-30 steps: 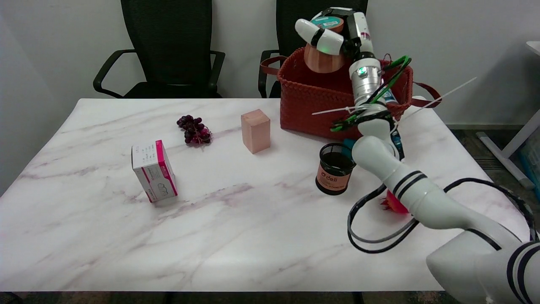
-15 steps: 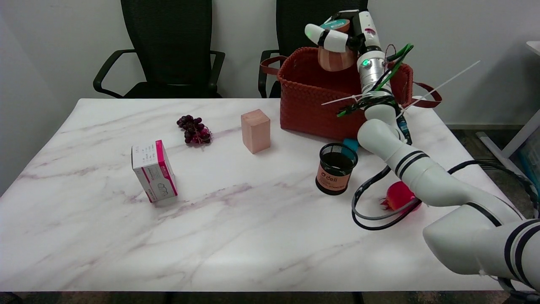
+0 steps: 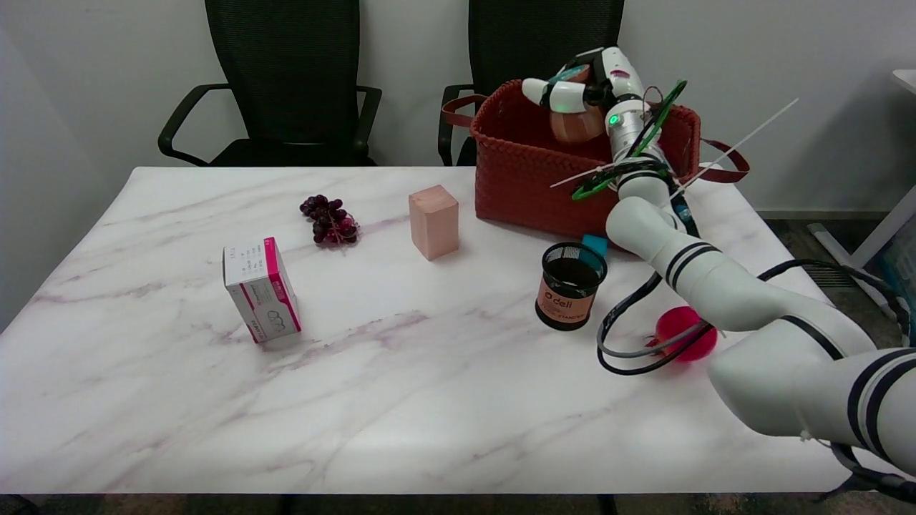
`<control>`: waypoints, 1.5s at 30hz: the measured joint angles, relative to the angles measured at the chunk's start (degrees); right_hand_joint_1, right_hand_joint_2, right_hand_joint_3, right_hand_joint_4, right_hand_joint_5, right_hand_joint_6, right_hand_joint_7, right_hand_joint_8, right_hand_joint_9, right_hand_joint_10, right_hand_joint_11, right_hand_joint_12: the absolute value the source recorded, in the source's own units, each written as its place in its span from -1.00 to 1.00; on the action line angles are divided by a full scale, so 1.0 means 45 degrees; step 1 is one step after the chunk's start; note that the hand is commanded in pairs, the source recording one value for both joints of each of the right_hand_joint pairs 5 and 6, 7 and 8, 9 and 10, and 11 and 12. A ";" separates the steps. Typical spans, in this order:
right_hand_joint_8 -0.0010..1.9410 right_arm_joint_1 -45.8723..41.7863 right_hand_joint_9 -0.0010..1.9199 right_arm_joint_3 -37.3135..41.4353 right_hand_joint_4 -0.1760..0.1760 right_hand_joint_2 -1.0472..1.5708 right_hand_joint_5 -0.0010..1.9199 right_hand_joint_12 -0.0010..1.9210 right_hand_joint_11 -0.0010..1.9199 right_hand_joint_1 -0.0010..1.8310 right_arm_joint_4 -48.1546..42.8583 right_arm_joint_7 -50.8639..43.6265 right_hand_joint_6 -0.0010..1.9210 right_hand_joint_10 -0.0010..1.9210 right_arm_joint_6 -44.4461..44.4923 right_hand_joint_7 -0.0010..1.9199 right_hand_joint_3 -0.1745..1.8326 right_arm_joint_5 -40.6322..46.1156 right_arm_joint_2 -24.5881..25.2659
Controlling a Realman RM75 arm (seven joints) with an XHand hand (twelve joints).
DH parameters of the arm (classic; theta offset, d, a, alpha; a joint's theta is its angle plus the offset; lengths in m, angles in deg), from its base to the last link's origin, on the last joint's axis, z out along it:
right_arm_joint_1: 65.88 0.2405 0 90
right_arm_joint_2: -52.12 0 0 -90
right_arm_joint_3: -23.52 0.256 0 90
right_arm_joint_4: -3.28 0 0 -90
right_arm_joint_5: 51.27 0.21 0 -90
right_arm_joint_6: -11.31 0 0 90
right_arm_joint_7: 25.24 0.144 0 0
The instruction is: Place the wooden mortar into the brown storage basket.
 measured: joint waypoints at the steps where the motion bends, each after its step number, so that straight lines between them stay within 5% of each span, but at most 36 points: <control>1: 0.67 0.0109 0.64 -0.0019 0.00 0.31 0.21 0.70 0.71 0.20 0.0245 -0.0077 0.21 0.63 -0.0032 0.69 -0.29 0.0005 0.0037; 12: 0.64 0.1219 0.60 -0.0114 0.00 0.35 0.15 0.71 0.71 0.19 0.2532 -0.0738 0.15 0.60 -0.0323 0.65 -0.29 0.0032 0.0438; 19: 0.22 0.1508 0.23 -0.0158 0.00 0.22 -0.27 0.64 0.64 0.25 0.3098 -0.1040 -0.27 0.23 -0.0446 0.24 -0.24 0.0048 0.0537; 23: -0.05 0.1604 -0.07 -0.0162 0.00 0.10 -0.76 0.29 0.29 0.29 0.3261 -0.1285 -0.76 -0.07 -0.0558 -0.04 -0.20 0.0056 0.0578; 24: -0.15 0.1615 -0.28 -0.0162 0.00 0.07 -0.81 -0.01 -0.01 0.30 0.3281 -0.1323 -0.81 -0.28 -0.0574 -0.14 -0.16 0.0057 0.0585; 27: -0.20 0.1646 -0.34 -0.0164 0.00 0.05 -0.84 -0.20 -0.20 0.30 0.3342 -0.1470 -0.84 -0.34 -0.0640 -0.19 -0.16 0.0063 0.0612; 45: -0.35 0.1096 -0.43 -0.0163 0.00 -0.07 -0.88 -0.40 -0.40 0.27 0.2195 -0.2088 -0.88 -0.43 -0.0648 -0.34 -0.11 0.1150 0.0366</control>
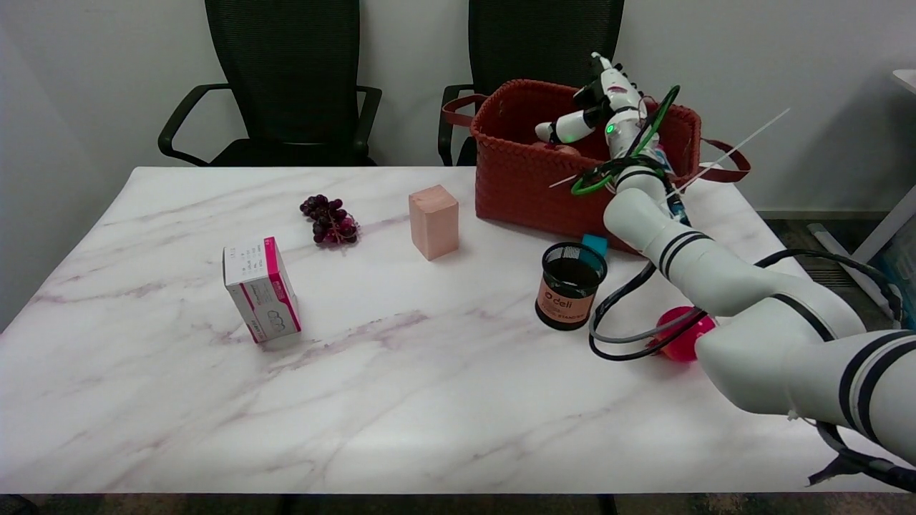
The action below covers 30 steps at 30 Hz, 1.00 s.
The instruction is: Place the wooden mortar into the brown storage basket.
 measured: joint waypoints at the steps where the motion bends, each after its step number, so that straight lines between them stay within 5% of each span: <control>1: -0.37 -0.0088 -0.44 0.0003 0.00 -0.09 -0.88 -0.41 -0.41 0.26 -0.0196 -0.0065 -0.88 -0.44 0.0057 -0.36 -0.12 0.0120 -0.0042; 14: -0.57 -0.2399 -0.57 0.0242 0.00 -0.13 -0.91 -0.82 -0.82 0.18 -0.4865 -0.1058 -0.91 -0.57 0.1693 -0.57 -0.21 0.2173 -0.0886; 30: -0.58 -0.7890 -0.61 -0.0022 0.00 0.05 -0.91 -0.79 -0.79 0.22 -1.2098 -0.2739 -0.91 -0.61 0.5260 -0.58 -0.27 0.1764 -0.1701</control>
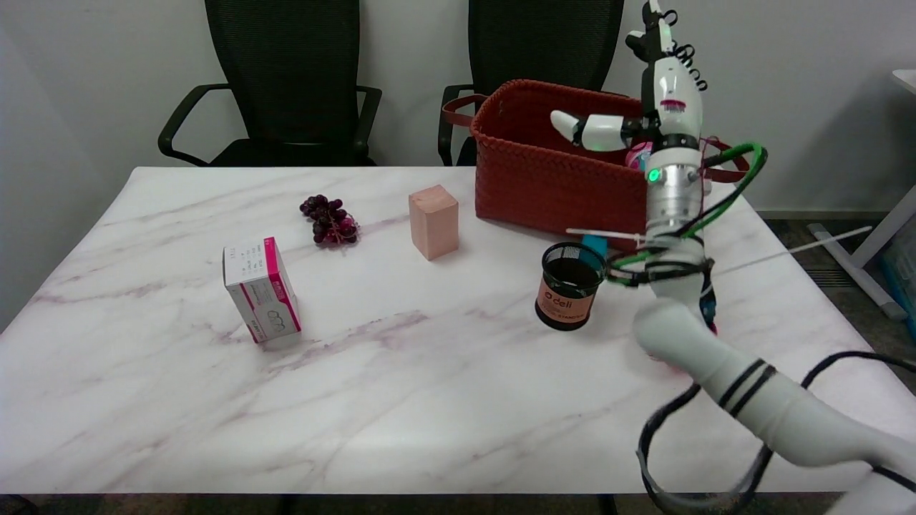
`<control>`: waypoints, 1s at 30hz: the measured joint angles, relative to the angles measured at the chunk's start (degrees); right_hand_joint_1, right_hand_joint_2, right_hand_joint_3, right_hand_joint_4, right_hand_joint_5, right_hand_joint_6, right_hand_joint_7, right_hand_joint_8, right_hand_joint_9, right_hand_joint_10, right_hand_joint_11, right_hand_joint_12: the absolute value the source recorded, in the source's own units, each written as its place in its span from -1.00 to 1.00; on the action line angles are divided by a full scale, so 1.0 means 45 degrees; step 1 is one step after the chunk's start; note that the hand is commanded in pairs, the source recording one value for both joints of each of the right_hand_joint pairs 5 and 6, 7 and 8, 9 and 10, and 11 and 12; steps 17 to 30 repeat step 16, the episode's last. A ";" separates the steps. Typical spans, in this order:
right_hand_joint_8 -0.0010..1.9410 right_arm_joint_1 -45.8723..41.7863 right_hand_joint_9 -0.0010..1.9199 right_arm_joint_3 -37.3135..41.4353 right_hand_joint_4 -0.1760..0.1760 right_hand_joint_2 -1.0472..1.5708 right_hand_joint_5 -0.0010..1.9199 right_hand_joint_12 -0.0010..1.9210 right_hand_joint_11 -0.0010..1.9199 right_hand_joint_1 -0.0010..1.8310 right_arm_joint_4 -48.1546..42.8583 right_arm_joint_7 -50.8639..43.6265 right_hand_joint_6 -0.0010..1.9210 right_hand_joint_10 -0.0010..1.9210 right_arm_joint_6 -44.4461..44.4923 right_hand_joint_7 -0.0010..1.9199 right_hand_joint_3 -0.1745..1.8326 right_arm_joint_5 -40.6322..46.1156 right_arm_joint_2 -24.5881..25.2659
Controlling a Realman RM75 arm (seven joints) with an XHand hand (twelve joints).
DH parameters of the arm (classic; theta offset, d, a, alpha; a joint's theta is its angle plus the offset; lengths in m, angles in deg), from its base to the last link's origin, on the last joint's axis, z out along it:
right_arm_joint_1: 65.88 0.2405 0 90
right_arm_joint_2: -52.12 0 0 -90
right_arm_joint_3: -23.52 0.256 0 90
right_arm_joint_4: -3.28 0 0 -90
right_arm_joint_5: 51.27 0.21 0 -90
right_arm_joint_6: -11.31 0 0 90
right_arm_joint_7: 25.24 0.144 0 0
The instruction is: Place the wooden mortar into the brown storage basket.
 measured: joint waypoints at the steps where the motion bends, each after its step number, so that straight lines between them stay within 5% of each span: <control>1: -0.58 -0.0251 -0.61 -0.0104 0.00 0.06 -0.91 -0.79 -0.79 0.22 -0.0289 -0.0067 -0.91 -0.61 0.0209 -0.58 -0.26 -0.0158 -0.0015; 16: -0.53 -0.2787 -0.61 -0.2993 0.00 0.11 -0.91 -0.77 -0.77 0.24 -0.2874 -0.0888 -0.91 -0.61 0.3410 -0.53 -0.16 -0.2237 0.0092; 30: -0.53 -0.2787 -0.61 -0.2993 0.00 0.11 -0.91 -0.77 -0.77 0.24 -0.2874 -0.0888 -0.91 -0.61 0.3410 -0.53 -0.16 -0.2237 0.0092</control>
